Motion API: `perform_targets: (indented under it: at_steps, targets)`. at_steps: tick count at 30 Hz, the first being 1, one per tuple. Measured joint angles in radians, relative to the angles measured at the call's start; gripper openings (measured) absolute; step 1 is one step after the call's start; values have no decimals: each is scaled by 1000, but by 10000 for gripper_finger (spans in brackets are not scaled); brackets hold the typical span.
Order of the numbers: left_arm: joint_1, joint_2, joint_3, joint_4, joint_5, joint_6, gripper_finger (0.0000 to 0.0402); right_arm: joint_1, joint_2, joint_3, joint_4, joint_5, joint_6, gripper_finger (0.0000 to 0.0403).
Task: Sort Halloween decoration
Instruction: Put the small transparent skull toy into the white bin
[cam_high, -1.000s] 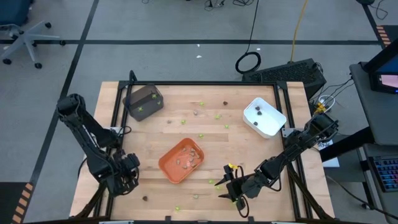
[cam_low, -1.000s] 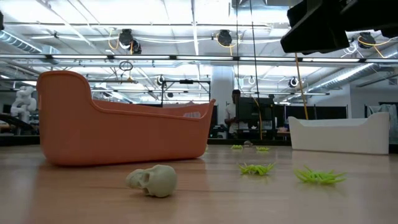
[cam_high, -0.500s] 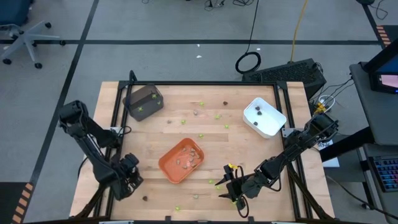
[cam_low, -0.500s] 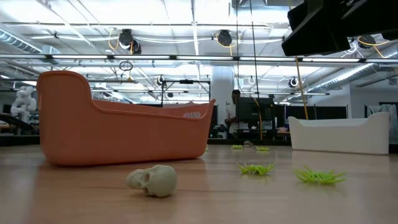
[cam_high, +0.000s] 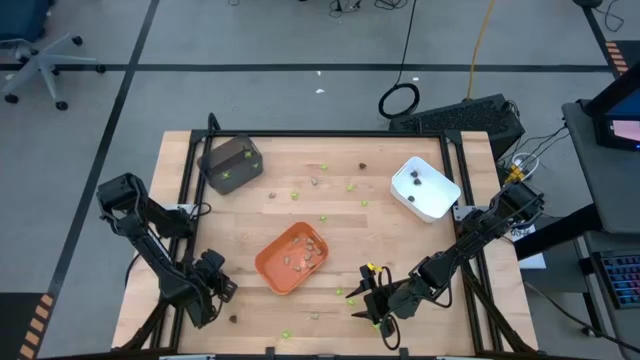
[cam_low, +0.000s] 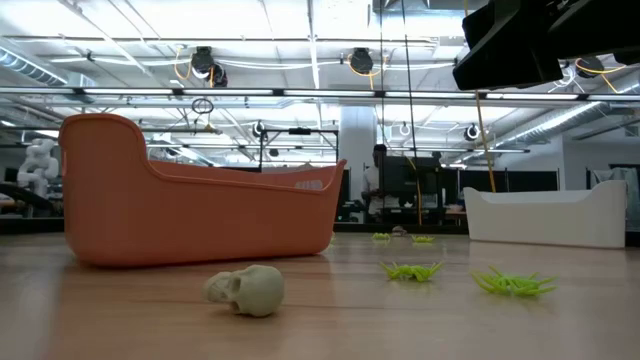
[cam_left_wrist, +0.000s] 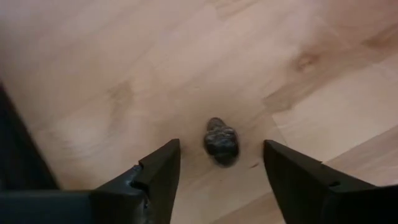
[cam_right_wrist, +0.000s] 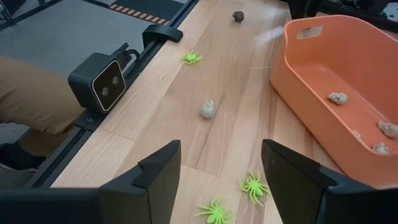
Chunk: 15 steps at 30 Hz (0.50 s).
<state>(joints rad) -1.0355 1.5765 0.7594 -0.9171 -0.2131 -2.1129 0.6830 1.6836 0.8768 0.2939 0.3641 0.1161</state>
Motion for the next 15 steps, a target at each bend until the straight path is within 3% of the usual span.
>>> perform_targets:
  at_steps: [10,15]
  targets:
    - [-1,22,4,22,-47,4,111,0,0,0,0,5,-24,208]
    - [-1,23,3,14,-67,52,75,0,0,0,0,5,-24,208]
